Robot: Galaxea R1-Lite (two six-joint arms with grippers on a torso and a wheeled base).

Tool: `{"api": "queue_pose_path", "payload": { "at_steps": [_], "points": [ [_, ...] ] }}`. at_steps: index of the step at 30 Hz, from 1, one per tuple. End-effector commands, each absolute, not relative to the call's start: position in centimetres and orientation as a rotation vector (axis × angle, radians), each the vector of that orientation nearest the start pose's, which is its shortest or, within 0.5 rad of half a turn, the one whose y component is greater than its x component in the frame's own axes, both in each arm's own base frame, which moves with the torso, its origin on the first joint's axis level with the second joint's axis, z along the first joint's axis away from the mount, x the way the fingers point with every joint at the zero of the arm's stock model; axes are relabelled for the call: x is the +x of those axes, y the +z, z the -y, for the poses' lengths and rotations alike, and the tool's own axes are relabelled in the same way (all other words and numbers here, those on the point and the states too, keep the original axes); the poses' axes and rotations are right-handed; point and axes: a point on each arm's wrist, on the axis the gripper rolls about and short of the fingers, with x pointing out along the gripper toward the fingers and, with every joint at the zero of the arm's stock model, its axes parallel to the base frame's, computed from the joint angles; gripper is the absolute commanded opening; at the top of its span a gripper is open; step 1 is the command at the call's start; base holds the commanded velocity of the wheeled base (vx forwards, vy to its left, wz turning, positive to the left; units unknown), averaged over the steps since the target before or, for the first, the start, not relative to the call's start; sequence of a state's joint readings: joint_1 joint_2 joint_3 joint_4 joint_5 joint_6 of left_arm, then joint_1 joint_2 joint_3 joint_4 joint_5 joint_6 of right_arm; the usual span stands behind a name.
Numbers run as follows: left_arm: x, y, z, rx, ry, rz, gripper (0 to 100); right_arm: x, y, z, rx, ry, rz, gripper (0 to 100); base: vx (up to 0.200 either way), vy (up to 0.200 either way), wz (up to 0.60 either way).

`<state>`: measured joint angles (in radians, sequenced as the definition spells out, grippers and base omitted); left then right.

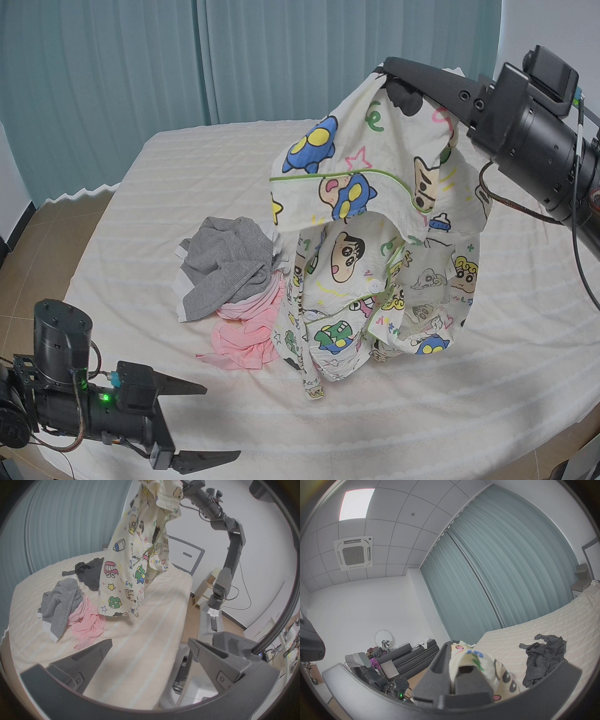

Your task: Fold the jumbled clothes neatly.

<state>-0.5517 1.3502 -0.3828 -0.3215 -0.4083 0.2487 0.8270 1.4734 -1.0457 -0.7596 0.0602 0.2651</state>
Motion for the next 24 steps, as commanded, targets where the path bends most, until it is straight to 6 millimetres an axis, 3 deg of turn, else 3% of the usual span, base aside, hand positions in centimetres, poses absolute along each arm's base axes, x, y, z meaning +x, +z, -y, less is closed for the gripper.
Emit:
{"api": "queue_pose_path", "payload": {
  "at_steps": [1, 13, 24],
  "points": [
    [16.8, 10.6, 12.0, 0.288, -0.983, -0.592, 100, 17.2, 33.0, -19.0, 0.377, 0.920, 0.207, 0, 0.000, 0.000, 0.00],
    [19.9, 7.6, 15.2, 0.330, -0.870, -0.533, 100, 17.0, 33.3, -18.6, 0.382, 0.920, 0.220, 0, 0.000, 0.000, 0.00],
    [19.3, 7.0, 17.5, 0.260, -0.929, -0.523, 100, 17.1, 33.6, -18.1, 0.397, 0.906, 0.229, 0, 0.000, 0.000, 0.00]
  ]
}}
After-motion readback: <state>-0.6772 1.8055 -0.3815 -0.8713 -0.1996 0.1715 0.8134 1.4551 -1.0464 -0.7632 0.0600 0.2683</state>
